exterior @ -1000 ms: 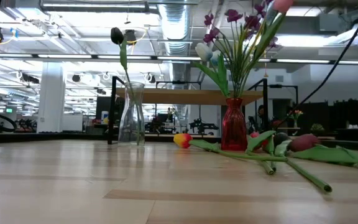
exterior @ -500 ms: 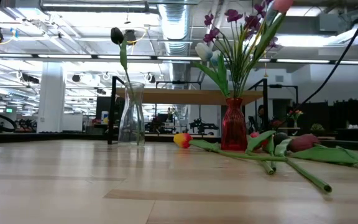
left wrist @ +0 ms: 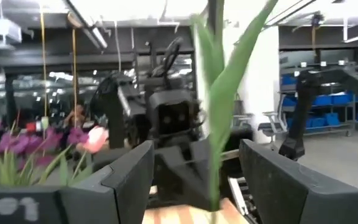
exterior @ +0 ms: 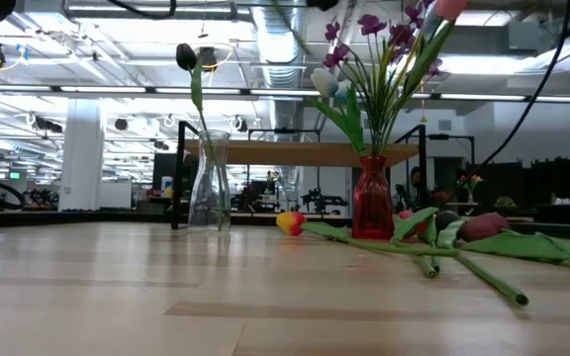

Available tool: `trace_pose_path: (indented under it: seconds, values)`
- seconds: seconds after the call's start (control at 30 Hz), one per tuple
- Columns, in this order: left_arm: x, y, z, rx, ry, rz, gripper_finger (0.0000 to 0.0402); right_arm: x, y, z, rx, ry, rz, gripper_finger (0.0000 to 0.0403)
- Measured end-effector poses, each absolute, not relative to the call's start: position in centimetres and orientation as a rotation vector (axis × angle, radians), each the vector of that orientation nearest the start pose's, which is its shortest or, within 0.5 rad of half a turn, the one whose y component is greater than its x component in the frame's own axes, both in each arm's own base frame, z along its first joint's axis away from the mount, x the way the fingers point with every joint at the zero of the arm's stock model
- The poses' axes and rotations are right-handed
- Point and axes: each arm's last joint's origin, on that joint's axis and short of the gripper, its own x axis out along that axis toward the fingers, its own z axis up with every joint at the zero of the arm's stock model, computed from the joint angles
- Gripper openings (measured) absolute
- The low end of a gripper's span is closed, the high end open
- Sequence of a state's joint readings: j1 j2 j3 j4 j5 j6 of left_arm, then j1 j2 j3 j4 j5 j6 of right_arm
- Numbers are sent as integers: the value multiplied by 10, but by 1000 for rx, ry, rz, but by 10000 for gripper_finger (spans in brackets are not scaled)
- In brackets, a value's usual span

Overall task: Pick and place flowers into a vace then onto a shelf
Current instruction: Put the left yellow flower into the transparent vase

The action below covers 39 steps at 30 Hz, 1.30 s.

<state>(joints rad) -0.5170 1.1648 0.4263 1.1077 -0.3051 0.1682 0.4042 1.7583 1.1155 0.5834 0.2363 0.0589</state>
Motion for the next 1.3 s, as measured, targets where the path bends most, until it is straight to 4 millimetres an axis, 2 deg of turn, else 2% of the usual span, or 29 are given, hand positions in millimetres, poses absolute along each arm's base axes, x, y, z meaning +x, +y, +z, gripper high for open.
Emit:
trace_pose_path:
  seconds: [0.1,0.43,0.8,0.97,1.3]
  values:
    - [204,-101,258,-15,-332,-184,226,374,149,255,28,77,163,0]
    - [208,-97,254,-21,-293,-224,226,380,152,271,-16,19,165,0]
    - [207,-98,255,-8,-306,-262,226,389,132,277,21,13,109,0]
    - [207,-97,257,1,-320,-228,226,392,124,275,27,37,89,0]
    - [209,-91,258,-33,-324,-139,226,392,124,274,26,48,89,0]
